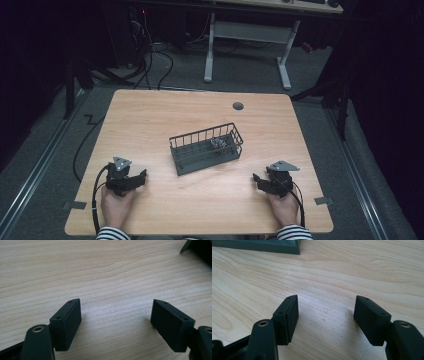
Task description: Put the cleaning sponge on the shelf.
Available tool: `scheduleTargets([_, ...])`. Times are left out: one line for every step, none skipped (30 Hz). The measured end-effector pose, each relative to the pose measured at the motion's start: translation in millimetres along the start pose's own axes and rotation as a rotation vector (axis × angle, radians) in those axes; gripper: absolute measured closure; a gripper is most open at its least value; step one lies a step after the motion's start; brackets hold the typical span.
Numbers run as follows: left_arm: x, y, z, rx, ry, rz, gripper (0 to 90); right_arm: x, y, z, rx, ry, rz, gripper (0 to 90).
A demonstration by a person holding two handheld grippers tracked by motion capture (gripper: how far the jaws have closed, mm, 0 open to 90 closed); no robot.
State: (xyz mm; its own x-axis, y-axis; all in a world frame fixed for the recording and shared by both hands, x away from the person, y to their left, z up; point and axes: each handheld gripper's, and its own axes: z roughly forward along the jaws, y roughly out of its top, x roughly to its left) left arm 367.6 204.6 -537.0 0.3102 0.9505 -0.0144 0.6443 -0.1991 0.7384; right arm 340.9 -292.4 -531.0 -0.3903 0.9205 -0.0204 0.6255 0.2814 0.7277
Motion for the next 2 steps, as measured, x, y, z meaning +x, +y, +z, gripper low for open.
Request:
scheduleTargets([0.0,0.0,0.0,0.0,0.0,0.0,24.9,0.1,0.0,0.0,0.0,0.0,0.002,36.7])
scheduleTargets([0.0,0.0,0.0,0.0,0.0,-0.001,24.9,0.1,0.0,0.0,0.0,0.0,0.002,36.7])
